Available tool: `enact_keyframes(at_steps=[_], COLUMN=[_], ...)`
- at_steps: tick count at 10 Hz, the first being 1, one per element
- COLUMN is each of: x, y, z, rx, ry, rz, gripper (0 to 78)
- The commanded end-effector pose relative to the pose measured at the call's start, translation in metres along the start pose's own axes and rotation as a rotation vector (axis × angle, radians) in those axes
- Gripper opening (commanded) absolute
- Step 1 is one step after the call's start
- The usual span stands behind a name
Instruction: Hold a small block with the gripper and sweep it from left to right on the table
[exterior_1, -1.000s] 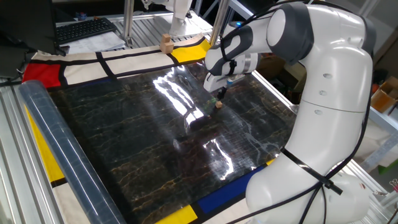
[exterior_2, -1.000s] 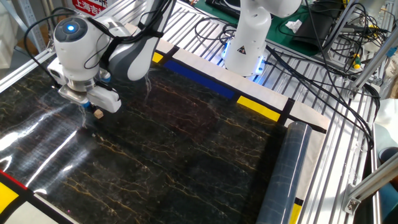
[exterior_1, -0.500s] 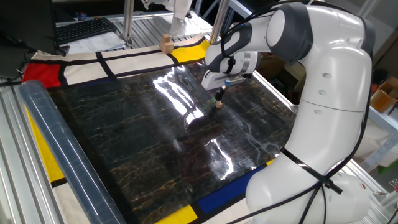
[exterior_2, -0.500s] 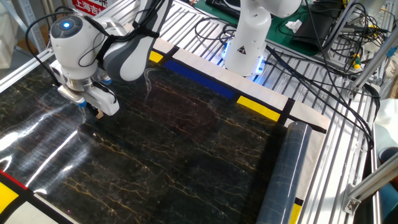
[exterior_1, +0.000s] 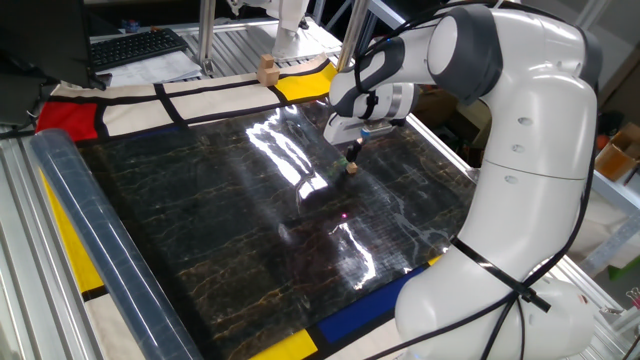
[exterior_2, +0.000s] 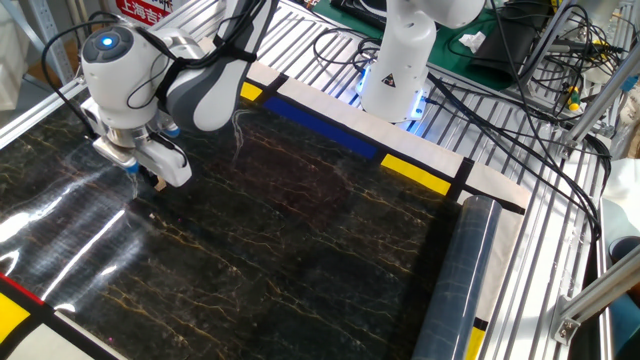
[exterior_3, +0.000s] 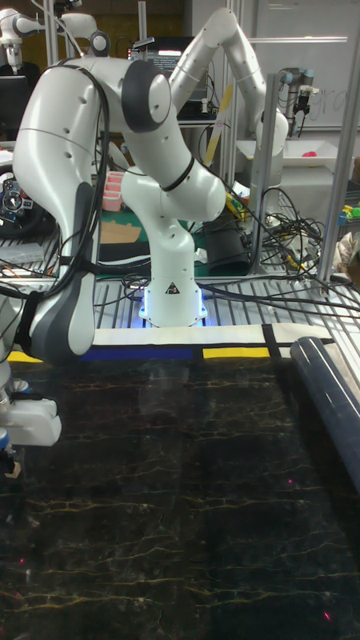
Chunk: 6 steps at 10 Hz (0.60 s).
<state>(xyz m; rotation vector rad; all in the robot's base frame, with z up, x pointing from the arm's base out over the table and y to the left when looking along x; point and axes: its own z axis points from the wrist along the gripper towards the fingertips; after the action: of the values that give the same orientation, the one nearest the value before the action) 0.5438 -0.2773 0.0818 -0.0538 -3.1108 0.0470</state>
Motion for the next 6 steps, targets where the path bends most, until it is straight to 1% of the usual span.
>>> enact_keyframes(at_steps=[1,4,5,6], x=[-0.0009,-0.001,-0.001,-0.001], y=[-0.0006,-0.0005,-0.0005,-0.0005], z=[-0.0014,-0.0014,-0.0014,-0.0014], rx=[-0.009,-0.011,-0.011,-0.011], ry=[-0.008,-0.006,-0.006,-0.006], rz=[0.021,0.02,0.02,0.02], gripper=[0.0,0.0,77.5,77.5])
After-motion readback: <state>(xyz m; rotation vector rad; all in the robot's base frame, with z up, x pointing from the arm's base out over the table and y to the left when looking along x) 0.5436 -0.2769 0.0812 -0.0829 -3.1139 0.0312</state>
